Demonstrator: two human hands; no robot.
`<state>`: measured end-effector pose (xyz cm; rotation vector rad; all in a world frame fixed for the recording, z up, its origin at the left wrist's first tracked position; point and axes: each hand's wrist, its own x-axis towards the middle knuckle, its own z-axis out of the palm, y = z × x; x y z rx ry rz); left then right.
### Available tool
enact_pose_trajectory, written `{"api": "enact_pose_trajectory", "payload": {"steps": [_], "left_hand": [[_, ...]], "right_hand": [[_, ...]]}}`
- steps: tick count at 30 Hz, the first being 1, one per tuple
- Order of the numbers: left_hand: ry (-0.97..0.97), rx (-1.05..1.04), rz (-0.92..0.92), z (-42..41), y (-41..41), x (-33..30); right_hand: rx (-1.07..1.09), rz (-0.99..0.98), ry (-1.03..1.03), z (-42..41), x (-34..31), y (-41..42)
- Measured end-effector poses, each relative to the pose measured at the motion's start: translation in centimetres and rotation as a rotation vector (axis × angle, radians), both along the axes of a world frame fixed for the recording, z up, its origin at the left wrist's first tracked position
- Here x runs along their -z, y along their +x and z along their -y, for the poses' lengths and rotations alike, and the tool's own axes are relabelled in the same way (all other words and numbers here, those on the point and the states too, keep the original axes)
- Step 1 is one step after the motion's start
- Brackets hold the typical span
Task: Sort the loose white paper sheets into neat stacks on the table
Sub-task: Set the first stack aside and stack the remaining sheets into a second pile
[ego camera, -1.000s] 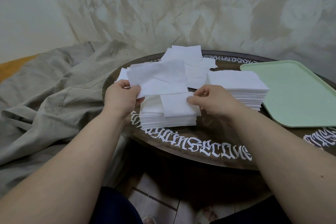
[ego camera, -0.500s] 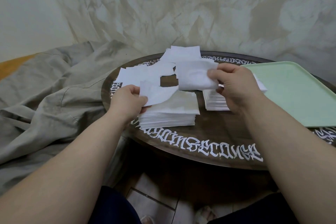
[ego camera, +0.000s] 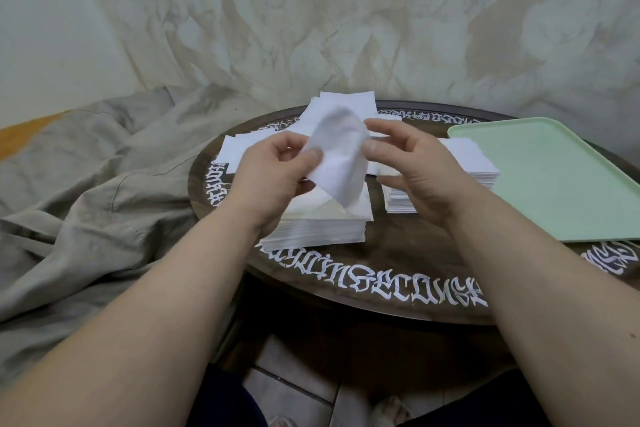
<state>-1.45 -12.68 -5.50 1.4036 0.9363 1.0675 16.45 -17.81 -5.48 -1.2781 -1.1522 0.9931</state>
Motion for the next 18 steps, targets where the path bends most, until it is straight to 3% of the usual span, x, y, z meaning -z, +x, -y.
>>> {"api": "enact_pose_trajectory", "payload": {"steps": [3, 5, 7, 9, 11, 12, 15, 18], "left_hand": [[-0.102, -0.063, 0.224, -0.4, -0.5, -0.3], [-0.106, -0.153, 0.204, -1.2, -1.0, 0.4], [-0.044, -0.268, 0.022, -2.3, -1.8, 1.6], [0.071, -0.355, -0.358, -3.1, -2.7, 2.7], [0.150, -0.369, -0.709, -3.2, -3.3, 3.2], [0.150, -0.355, -0.786, -3.1, -3.5, 3.3], [0.063, -0.329, -0.745, -3.3, -3.7, 3.3], [-0.053, -0.300, -0.494, -3.1, -3.5, 3.1]], "right_hand": [[-0.092, 0.121, -0.123, 0.1, 0.4, 0.1], [-0.048, 0.208, -0.152, -0.1, 0.7, -0.1], [0.084, 0.189, -0.128, -0.3, 1.0, -0.2], [0.237, 0.222, -0.109, -0.3, 1.3, 0.1], [0.287, 0.364, -0.137, -0.3, 1.8, 0.5], [0.262, 0.451, -0.164, -0.4, 2.1, 0.6], [0.085, 0.665, -0.191, -0.5, 2.6, 0.2], [-0.108, 0.804, -0.137, -0.6, 2.5, -1.1]]}}
